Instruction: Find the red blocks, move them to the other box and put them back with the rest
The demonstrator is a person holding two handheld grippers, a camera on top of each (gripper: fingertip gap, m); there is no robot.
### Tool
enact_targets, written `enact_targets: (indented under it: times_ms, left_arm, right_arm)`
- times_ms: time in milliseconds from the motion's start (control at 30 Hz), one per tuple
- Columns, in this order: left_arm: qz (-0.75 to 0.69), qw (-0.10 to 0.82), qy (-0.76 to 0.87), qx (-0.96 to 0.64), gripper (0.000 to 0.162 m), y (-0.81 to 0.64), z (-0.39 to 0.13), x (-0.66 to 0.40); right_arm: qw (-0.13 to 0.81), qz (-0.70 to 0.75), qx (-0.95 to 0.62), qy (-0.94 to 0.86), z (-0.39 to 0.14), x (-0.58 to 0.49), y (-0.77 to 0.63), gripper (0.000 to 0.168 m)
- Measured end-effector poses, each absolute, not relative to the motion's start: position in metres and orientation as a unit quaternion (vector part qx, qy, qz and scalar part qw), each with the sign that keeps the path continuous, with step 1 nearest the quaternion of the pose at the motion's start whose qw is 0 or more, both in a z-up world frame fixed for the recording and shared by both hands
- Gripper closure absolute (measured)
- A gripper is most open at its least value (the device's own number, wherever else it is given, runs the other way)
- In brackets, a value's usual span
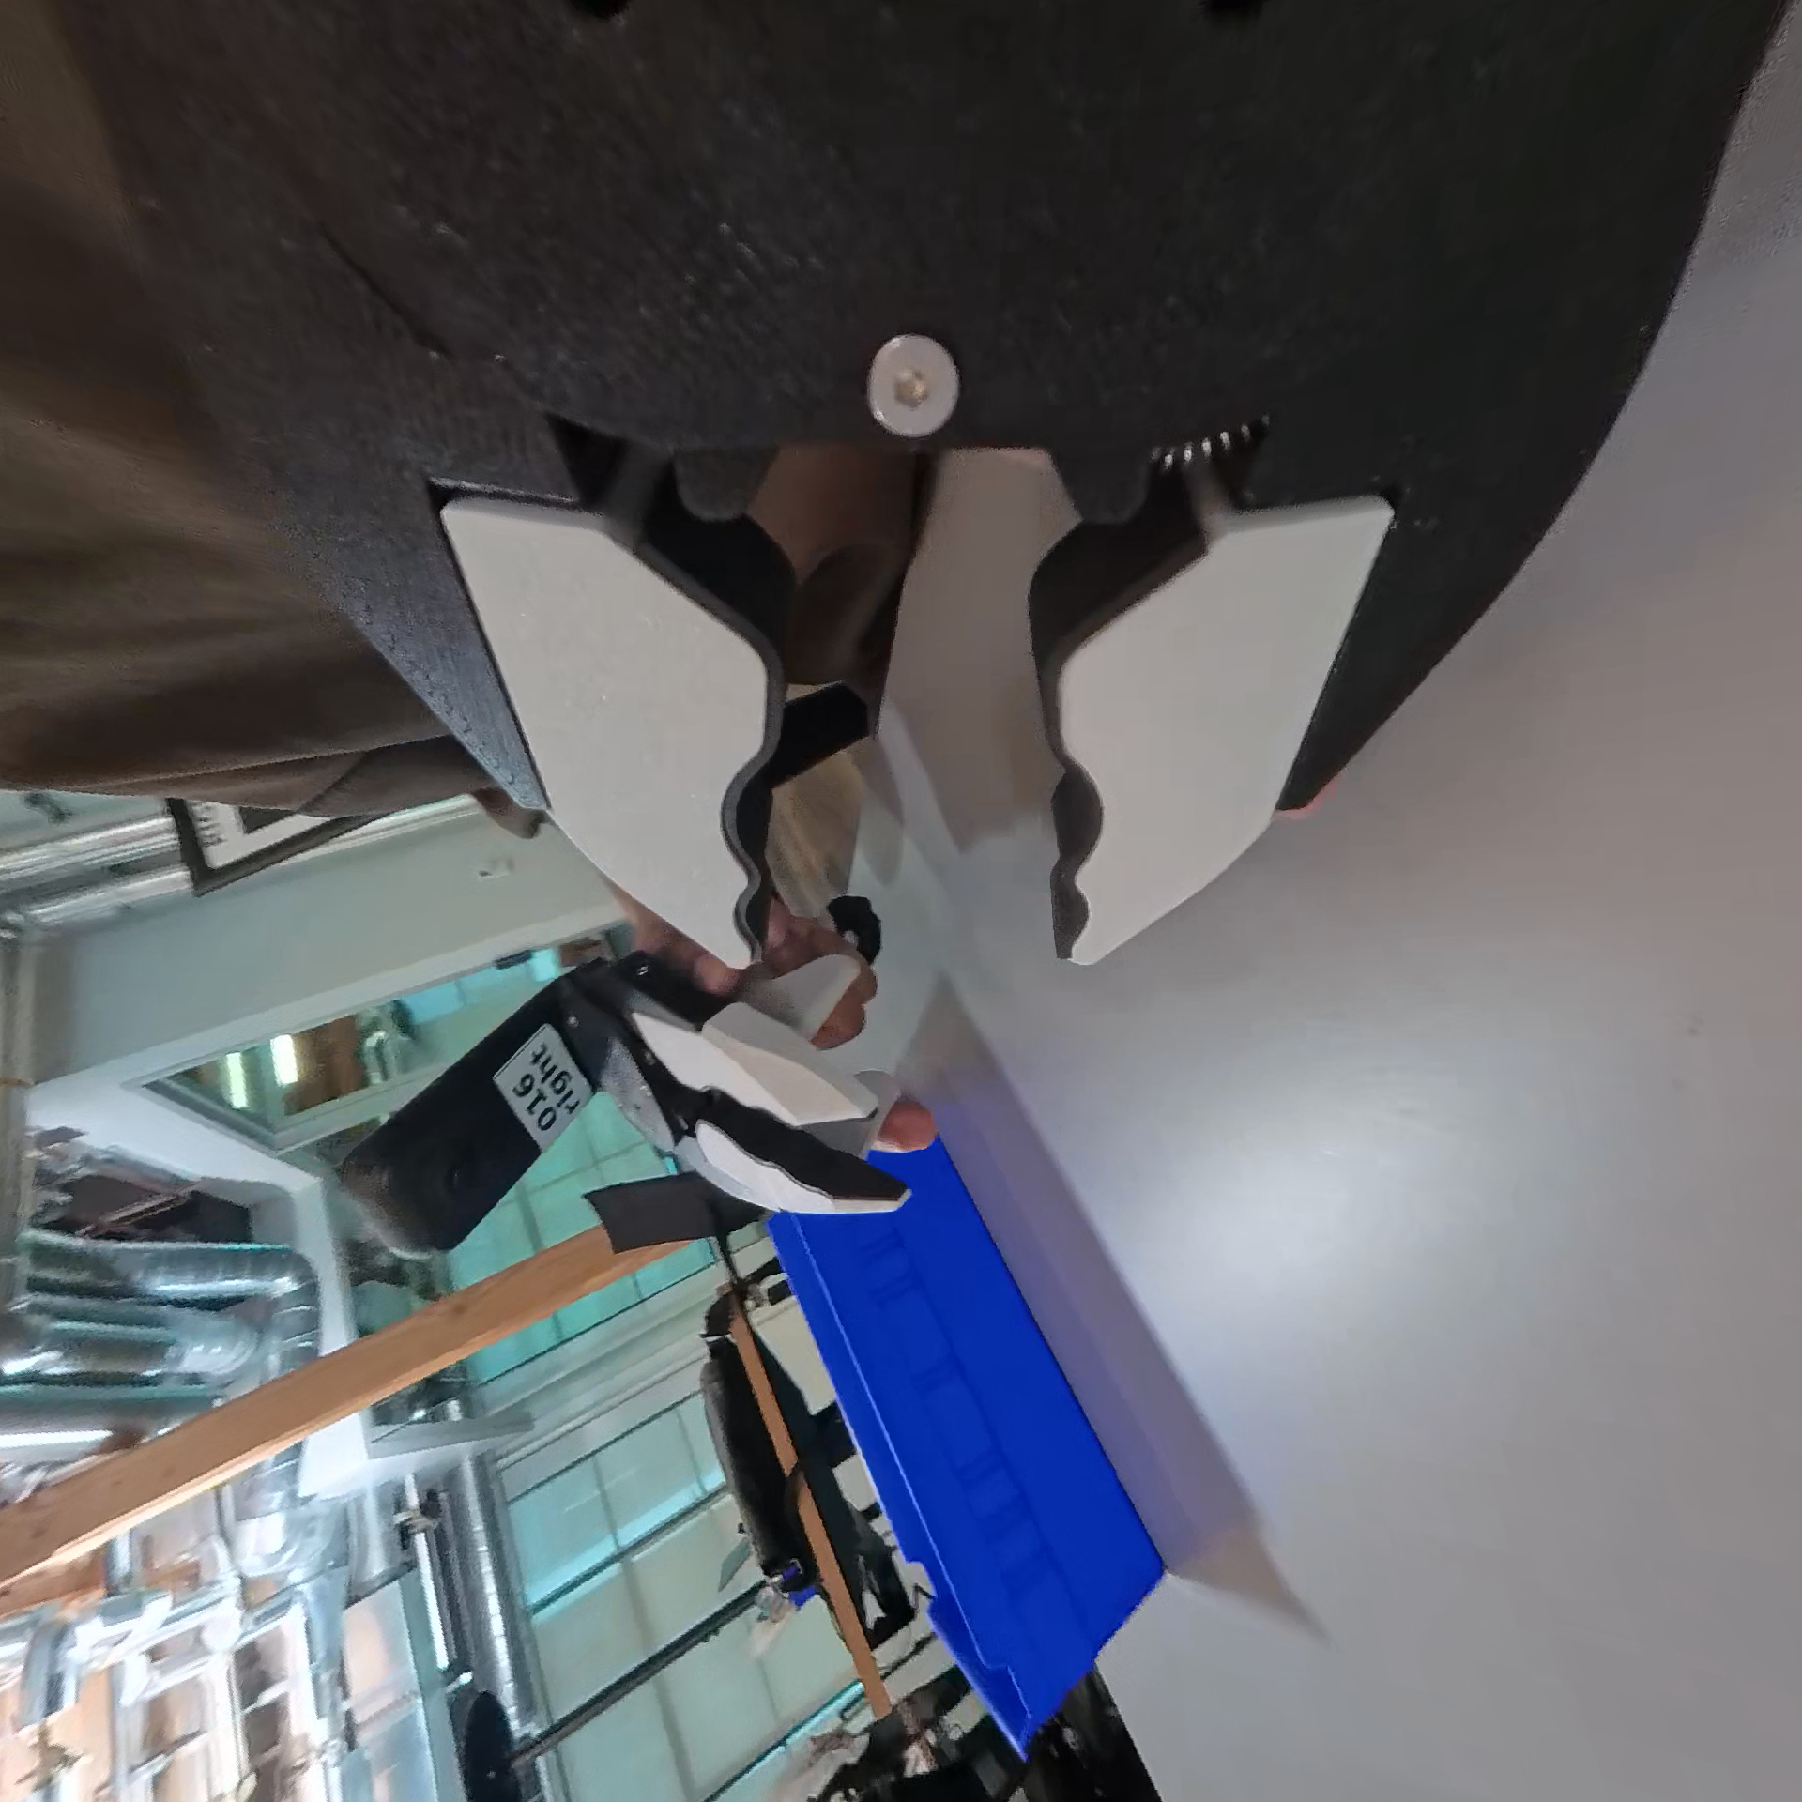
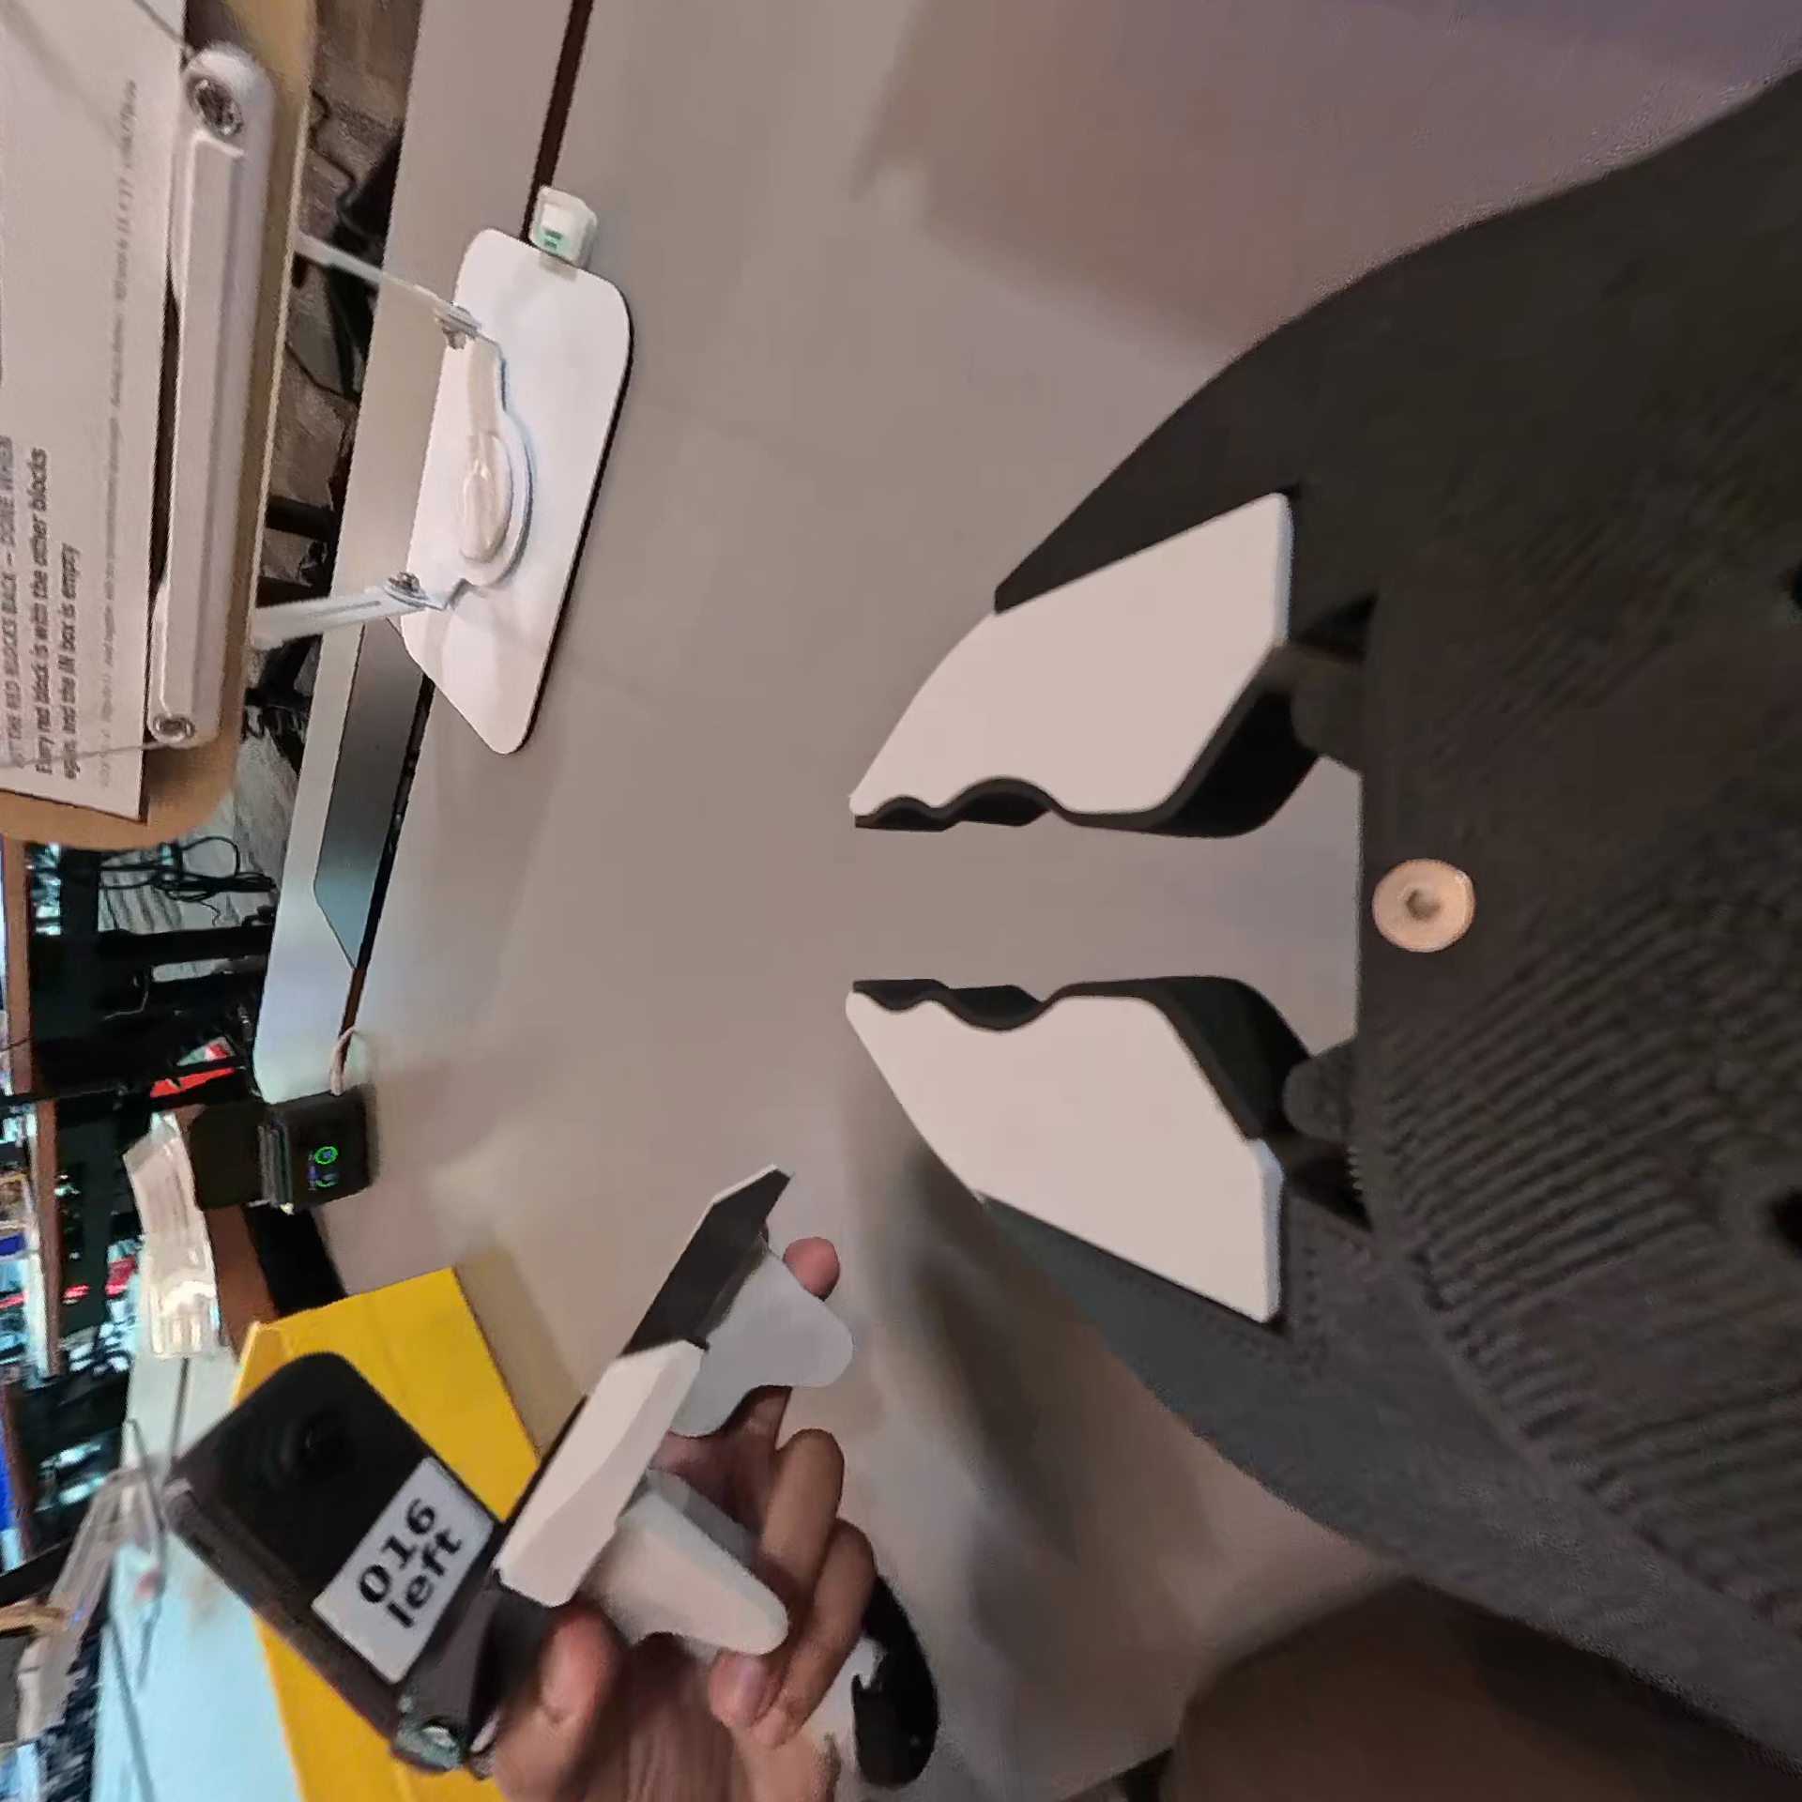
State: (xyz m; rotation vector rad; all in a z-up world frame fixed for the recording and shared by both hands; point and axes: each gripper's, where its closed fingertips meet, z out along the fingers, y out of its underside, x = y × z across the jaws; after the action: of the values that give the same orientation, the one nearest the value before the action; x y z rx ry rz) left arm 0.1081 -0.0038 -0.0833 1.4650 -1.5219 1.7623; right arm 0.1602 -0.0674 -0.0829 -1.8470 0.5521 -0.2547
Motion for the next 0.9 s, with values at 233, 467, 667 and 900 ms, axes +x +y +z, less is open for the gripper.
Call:
enact_targets:
  times_ms: [233,467,667,900]
  left_arm:
    - [0.622,0.060,-0.566,0.538,0.106,0.049,-0.075,0.134]
    - [0.583,-0.206,-0.498,0.608,0.121,0.245,0.021,0.133]
    - [0.265,-0.306,-0.432,0.806,0.106,0.477,-0.052,0.064]
    - [0.096,-0.210,-0.416,0.880,0.098,0.534,-0.142,0.025]
  right_arm:
    - [0.577,-0.016,-0.758,0.305,-0.086,0.170,-0.074,0.137]
    - [0.588,0.018,-0.732,0.344,-0.085,0.174,-0.081,0.133]
    - [0.578,0.052,-0.715,0.390,-0.095,0.184,-0.090,0.132]
    - [0.589,0.070,-0.705,0.389,-0.089,0.186,-0.082,0.133]
